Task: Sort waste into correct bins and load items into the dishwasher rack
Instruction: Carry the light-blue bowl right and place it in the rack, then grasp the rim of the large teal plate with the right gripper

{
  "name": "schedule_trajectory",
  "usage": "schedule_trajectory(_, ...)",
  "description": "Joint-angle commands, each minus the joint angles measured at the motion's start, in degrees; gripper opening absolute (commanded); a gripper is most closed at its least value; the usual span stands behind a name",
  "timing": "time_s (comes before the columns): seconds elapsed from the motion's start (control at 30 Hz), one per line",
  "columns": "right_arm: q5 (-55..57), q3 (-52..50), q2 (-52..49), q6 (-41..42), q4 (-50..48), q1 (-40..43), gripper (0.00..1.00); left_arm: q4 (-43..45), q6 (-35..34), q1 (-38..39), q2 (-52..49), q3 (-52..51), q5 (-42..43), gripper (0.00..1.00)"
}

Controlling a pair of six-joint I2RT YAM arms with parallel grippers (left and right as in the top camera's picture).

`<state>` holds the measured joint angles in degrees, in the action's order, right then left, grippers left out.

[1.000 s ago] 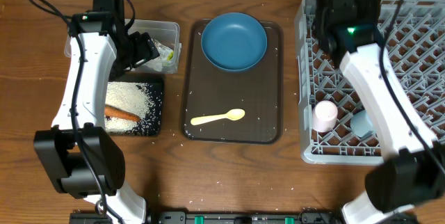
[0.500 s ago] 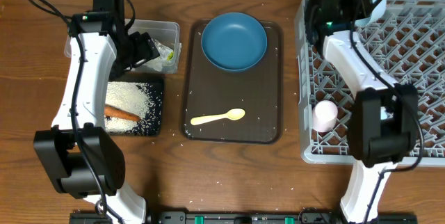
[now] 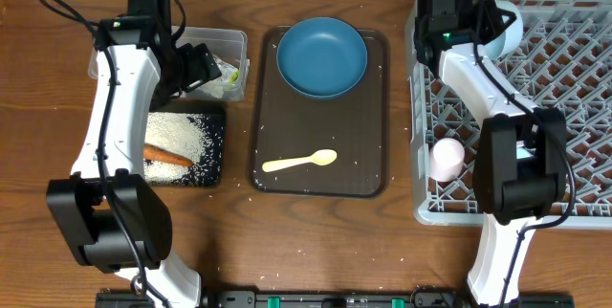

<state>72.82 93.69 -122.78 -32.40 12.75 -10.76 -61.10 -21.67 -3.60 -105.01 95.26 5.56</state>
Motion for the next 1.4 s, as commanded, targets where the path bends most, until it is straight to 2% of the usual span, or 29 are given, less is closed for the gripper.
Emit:
schedule_trajectory(0.0,-7.26,-0.15,-0.15,2.16,3.10,-1.25,0.01,-0.15,-0.04,-0.04,0.22,-0.44,-0.92,0.98)
schedule_trajectory(0.17,-7.96,-0.15,-0.13,2.14,3.52,-3.28,0.01,-0.15,-0.07,-0.04,0.22,-0.44,-0.92,0.98)
schedule_trajectory(0.33,-8.76,-0.15,-0.13,2.14,3.52,-5.62,0.13,-0.15,-0.04,-0.04,0.22,-0.44,-0.92,0.98)
schedule_trajectory(0.5,-10.32,-0.15,-0.13,2.16,3.52,-7.76,0.52,-0.15,-0.04,-0.04,0.22,-0.44,-0.92,0.98)
schedule_trajectory(0.6,-10.32,-0.15,-0.13,2.16,3.04,-8.52,0.85,-0.15,-0.04,-0.04,0.22,-0.44,-0.92,0.98)
schedule_trajectory(0.7,-10.32,-0.15,0.17,2.69,1.62,-9.09,0.95,-0.13,-0.04,-0.04,0.22,-0.44,-0.92,0.98)
schedule_trajectory(0.8,-11.30,-0.11,1.38,4.94,0.92,-9.77,0.99,-0.15,-0.04,-0.04,0.22,-0.44,-0.92,0.98)
schedule_trajectory(0.93,-19.63,-0.09,5.03,9.42,2.38,-10.73,0.99,-0.13,-0.07,-0.04,0.22,-0.44,-0.92,0.98)
schedule_trajectory(1.07,-36.46,-0.09,10.47,19.41,7.63,-11.85,0.99,-0.15,-0.04,-0.04,0.22,-0.44,-0.92,0.98)
schedule_trajectory(1.17,-54.93,-0.09,14.32,27.08,13.07,-12.59,0.99,-0.13,-0.04,-0.04,0.22,-0.44,-0.92,0.98)
schedule_trajectory(1.2,-61.66,-0.11,15.39,28.83,14.73,-12.79,0.98,-0.15,-0.07,-0.04,0.22,-0.44,-0.92,0.98)
schedule_trajectory(1.27,-72.26,-0.09,16.52,32.02,16.48,-12.94,0.87,-0.15,-0.07,-0.04,0.22,-0.44,-0.92,0.98)
schedule_trajectory(1.37,-79.52,-0.22,16.11,37.68,16.68,-12.94,0.76,-0.15,-0.04,-0.04,0.22,-0.44,-0.92,0.98)
